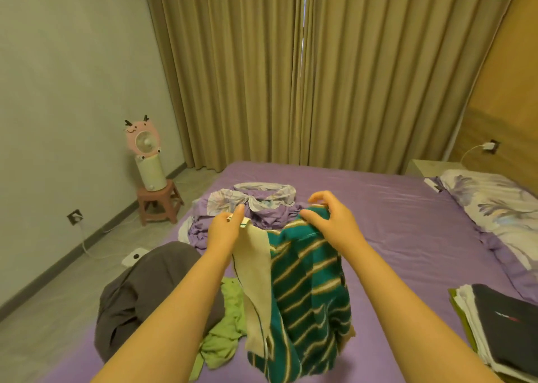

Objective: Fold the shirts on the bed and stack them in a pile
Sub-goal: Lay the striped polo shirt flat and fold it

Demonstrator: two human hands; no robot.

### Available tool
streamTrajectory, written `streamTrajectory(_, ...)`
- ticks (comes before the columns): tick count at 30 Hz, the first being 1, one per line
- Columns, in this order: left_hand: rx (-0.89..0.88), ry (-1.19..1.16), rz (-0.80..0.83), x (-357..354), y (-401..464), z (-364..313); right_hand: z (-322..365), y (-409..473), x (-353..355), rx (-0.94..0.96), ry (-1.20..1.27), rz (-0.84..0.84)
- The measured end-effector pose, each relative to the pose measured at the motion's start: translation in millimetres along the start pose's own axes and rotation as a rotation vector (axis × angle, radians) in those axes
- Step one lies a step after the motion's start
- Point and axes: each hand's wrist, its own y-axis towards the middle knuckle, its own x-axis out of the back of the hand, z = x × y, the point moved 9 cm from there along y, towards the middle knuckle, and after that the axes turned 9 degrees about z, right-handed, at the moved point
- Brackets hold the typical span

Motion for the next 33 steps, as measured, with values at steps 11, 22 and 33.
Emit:
streamTrajectory(11,-0.023,-0.003,0.175,-11,-56,-58,25,-84,-65,0.019,-0.675,0.698)
streamTrajectory(22,0.246,0.096,0.370,4,-129,2,64,-113,-27,-0.139,-0.106,0.011)
streamTrajectory(33,0.517,-0.419,0.705,-84,-208,0,37,-203,-50,-0.256,0.149,0.147)
